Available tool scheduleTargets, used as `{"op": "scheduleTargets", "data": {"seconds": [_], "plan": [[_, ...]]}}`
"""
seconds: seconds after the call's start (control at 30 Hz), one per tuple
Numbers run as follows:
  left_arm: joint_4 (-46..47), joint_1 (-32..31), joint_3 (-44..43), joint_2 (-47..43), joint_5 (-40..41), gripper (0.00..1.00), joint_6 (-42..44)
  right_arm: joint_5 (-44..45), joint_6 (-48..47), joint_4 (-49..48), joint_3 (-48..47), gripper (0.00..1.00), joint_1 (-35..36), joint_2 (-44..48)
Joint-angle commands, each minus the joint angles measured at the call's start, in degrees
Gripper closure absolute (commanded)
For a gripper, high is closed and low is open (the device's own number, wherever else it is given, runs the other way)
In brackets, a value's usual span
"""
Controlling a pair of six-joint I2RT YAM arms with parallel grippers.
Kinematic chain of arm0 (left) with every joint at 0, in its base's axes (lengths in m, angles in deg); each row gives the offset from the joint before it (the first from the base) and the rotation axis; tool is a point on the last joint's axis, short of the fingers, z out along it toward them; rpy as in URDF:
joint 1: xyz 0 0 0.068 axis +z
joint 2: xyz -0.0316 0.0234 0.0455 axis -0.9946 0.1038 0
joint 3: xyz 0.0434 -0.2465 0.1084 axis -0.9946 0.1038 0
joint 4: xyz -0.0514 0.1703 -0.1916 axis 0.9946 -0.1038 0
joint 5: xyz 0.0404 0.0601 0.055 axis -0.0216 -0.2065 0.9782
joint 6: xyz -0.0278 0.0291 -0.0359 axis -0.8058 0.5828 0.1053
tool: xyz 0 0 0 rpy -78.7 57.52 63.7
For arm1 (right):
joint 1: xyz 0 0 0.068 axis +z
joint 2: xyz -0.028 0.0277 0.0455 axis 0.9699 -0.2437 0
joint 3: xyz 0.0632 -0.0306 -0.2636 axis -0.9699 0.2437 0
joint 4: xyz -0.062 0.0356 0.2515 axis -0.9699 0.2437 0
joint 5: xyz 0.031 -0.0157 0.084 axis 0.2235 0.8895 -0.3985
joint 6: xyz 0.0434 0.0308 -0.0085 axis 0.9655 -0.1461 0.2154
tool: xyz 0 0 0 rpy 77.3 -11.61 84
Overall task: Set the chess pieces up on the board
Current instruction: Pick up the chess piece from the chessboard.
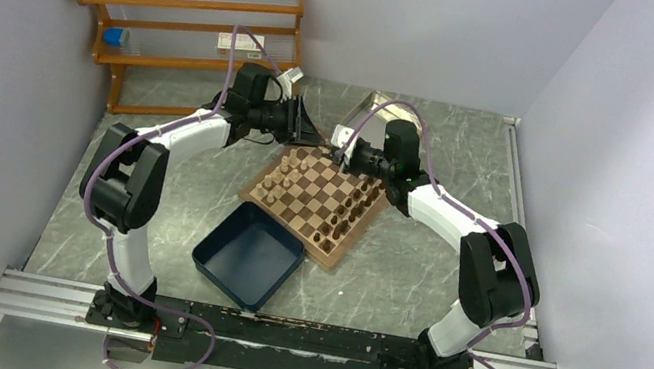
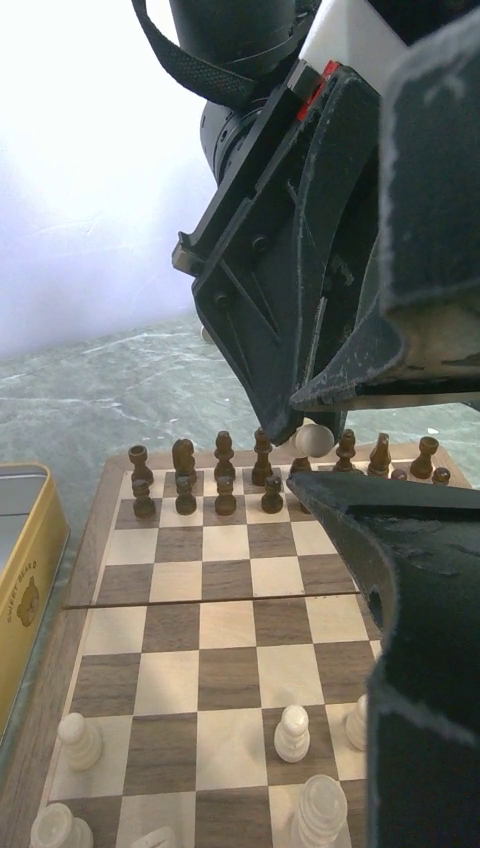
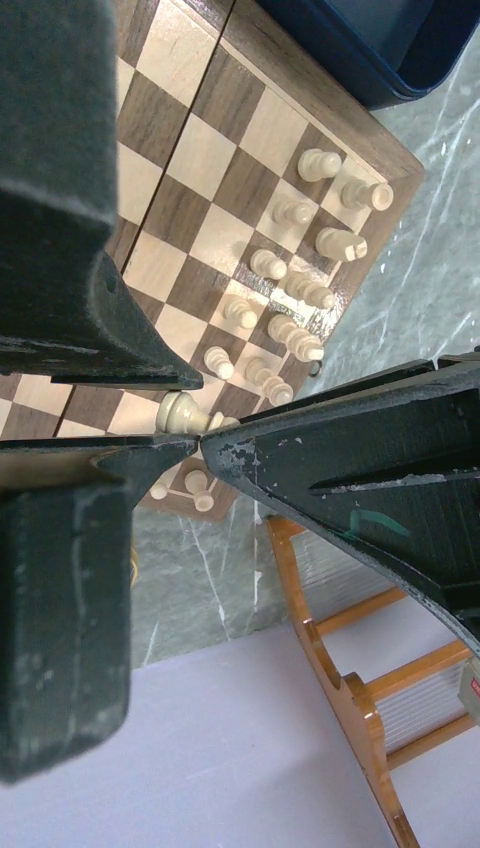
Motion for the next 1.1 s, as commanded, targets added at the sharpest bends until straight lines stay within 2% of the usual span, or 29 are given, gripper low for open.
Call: {"op": "scheduleTargets", "data": {"seconds": [0.0, 0.3, 0.5, 0.67, 0.77, 0.93, 1.07], "plan": [[3.31, -0.61, 0.66, 0.39, -2.07, 0.68, -1.09, -0.89, 0.35, -2.2, 0.53, 0.89, -0.24, 1.83], [4.2, -0.7, 1.39, -0.08, -2.89, 0.74, -1.74, -0.84, 0.65, -2.35, 0.62, 0.88, -0.26, 1.6], [1.18, -0.68, 0.79, -0.5, -1.57, 0.72, 0.43, -0.8, 0.84, -2.64, 0.83, 0.88, -0.39, 1.51], [2.37, -0.73, 0.95, -0.4, -2.3, 0.81, -0.37, -0.81, 0.82, -2.51, 0.87, 0.88, -0.39, 1.42], [2.04, -0.7, 0.55, -0.35, -2.0, 0.83, -0.14, -0.63, 0.96, -2.58, 0.89, 0.86, -0.4, 1.43], [0.75, -0.71, -0.71, -0.04, -1.07, 0.85, 1.36, -0.2, 2.67, -3.37, 1.45, 0.62, -0.4, 1.44], [-1.04, -0.79, -2.67, 0.11, 0.93, 0.85, 3.24, 1.47, 8.5, -8.33, 4.76, 0.43, -0.34, 3.48]]}}
